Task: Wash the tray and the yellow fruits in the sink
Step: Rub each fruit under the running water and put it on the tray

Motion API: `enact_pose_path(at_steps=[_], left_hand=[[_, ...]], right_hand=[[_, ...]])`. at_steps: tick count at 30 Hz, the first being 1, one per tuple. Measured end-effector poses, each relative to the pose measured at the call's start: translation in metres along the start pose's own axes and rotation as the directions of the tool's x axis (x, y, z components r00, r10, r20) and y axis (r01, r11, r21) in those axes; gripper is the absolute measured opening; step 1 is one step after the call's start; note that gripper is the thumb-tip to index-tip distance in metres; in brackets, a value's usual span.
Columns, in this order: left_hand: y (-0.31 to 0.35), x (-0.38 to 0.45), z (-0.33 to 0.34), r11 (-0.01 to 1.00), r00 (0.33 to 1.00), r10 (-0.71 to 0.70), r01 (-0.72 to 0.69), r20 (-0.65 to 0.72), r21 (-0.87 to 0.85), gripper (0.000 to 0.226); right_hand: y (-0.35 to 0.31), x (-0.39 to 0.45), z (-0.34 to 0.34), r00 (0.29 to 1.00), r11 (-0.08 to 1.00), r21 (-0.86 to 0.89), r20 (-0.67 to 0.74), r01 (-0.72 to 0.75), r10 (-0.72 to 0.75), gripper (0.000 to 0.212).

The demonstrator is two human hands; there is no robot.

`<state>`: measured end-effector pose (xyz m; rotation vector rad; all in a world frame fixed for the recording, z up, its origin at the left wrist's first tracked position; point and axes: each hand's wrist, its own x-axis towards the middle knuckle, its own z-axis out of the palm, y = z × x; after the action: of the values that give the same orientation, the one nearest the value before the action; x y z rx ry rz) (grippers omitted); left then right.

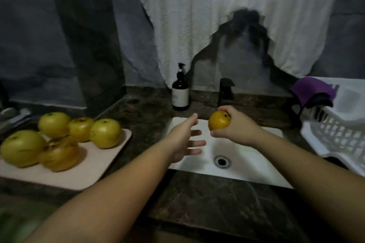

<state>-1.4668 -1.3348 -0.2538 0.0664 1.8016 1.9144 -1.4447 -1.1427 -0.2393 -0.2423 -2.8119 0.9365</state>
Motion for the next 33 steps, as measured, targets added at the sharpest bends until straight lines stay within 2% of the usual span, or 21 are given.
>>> enact_pose_path(at_steps=[3,6,10,13,15,17,18,19,21,22,23,24,27,30,33], left_hand=[[0.005,-0.023,-0.028,0.999,1.000,0.008,-0.007,0.029,-0.039,0.051],[0.009,-0.042,-0.061,0.994,0.998,0.034,-0.038,-0.044,-0.102,0.046],[0.005,-0.071,-0.116,0.983,0.988,0.049,-0.074,-0.148,-0.168,0.042],[-0.008,-0.094,-0.158,0.991,0.962,0.021,-0.056,-0.271,-0.122,0.037],[-0.015,-0.110,-0.181,0.993,0.943,0.012,-0.052,-0.333,-0.110,0.043],[-0.020,-0.125,-0.202,0.995,0.917,0.071,-0.093,-0.392,-0.039,0.040],[-0.022,-0.131,-0.213,0.988,0.882,0.151,-0.127,-0.447,0.084,0.036],[-0.024,-0.137,-0.224,0.951,0.818,0.270,-0.146,-0.508,0.272,0.033],[-0.026,-0.151,-0.249,0.741,0.626,0.560,-0.086,-0.542,0.666,0.032],[-0.027,-0.158,-0.261,0.615,0.557,0.658,-0.011,-0.506,0.788,0.037],[-0.028,-0.164,-0.271,0.515,0.531,0.706,0.070,-0.469,0.854,0.047],[-0.029,-0.168,-0.279,0.441,0.545,0.712,0.142,-0.442,0.886,0.060],[-0.032,-0.171,-0.293,0.300,0.658,0.640,0.262,-0.397,0.917,0.092],[-0.037,-0.166,-0.296,0.221,0.694,0.618,0.297,-0.369,0.929,0.096],[-0.041,-0.161,-0.295,0.222,0.702,0.601,0.313,-0.382,0.924,0.098]], right_hand=[[-0.041,-0.002,0.018,0.990,0.985,0.126,0.060,0.116,-0.124,0.107],[-0.086,-0.007,0.045,0.969,0.972,0.156,0.147,0.175,-0.199,0.107],[-0.137,-0.017,0.082,0.933,0.947,0.167,0.192,0.275,-0.305,0.102],[-0.167,-0.028,0.109,0.902,0.935,0.089,0.246,0.343,-0.355,0.107],[-0.182,-0.035,0.131,0.892,0.923,0.084,0.236,0.376,-0.385,0.105],[-0.194,-0.042,0.151,0.893,0.919,0.088,0.216,0.385,-0.395,0.105],[-0.199,-0.044,0.160,0.894,0.919,0.091,0.214,0.382,-0.393,0.106],[-0.204,-0.046,0.167,0.895,0.921,0.093,0.218,0.377,-0.389,0.107],[-0.211,-0.051,0.178,0.890,0.920,0.076,0.235,0.384,-0.391,0.110],[-0.214,-0.054,0.183,0.884,0.915,0.055,0.239,0.400,-0.401,0.111],[-0.216,-0.056,0.187,0.879,0.908,0.033,0.239,0.417,-0.412,0.111],[-0.217,-0.058,0.191,0.878,0.905,0.018,0.235,0.425,-0.417,0.112],[-0.222,-0.063,0.198,0.887,0.909,0.007,0.215,0.417,-0.409,0.111],[-0.223,-0.068,0.203,0.888,0.907,-0.015,0.211,0.421,-0.409,0.109],[-0.223,-0.072,0.206,0.887,0.904,-0.026,0.205,0.427,-0.414,0.105]])
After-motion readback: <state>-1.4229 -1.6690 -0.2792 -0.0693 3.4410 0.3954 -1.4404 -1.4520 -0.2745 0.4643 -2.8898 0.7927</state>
